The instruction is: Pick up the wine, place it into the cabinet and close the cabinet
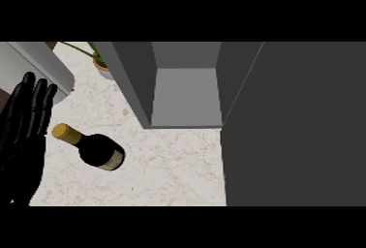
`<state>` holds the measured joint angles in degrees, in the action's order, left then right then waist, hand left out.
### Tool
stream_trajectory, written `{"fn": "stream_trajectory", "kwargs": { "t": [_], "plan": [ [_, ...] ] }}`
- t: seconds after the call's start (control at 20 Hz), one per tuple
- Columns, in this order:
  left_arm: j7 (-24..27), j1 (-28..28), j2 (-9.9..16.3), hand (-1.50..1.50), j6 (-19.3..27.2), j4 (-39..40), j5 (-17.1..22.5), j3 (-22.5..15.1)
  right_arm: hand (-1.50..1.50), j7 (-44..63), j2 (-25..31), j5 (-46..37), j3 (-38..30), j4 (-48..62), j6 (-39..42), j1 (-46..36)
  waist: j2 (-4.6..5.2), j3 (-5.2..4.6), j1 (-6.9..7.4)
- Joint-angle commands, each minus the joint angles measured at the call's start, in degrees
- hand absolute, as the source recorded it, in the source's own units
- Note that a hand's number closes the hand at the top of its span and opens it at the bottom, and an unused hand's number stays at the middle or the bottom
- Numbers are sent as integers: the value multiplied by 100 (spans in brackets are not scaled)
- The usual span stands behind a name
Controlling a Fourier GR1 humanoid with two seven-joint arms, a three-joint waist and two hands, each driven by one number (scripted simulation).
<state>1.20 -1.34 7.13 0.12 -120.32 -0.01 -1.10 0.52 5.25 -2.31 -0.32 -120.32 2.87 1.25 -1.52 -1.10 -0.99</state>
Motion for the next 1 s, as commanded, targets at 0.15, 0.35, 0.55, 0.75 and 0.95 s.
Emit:
{"fn": "stream_trajectory", "kwargs": {
  "t": [0.15,0.35,0.55,0.75,0.95],
  "plan": [
    [140,596,-196,-150,-249,-408,19,-502,-150,-277,212,890,-404,-416,588,635,140,113,85],
    [-357,1065,-693,-150,-206,-84,1092,-1184,-150,439,69,1035,686,-816,959,1031,122,99,24],
    [-1114,1286,-705,-150,-2,-1046,1020,-1493,-150,964,139,1099,830,-1392,923,1207,127,110,103],
    [-1916,564,-710,-150,621,-1381,929,-1596,-150,1633,516,1989,-50,-1455,952,590,149,112,93],
    [-1693,1283,-704,-150,478,-1731,617,-2039,-150,1773,272,1741,365,-2058,926,1021,140,110,98]
  ]
}}
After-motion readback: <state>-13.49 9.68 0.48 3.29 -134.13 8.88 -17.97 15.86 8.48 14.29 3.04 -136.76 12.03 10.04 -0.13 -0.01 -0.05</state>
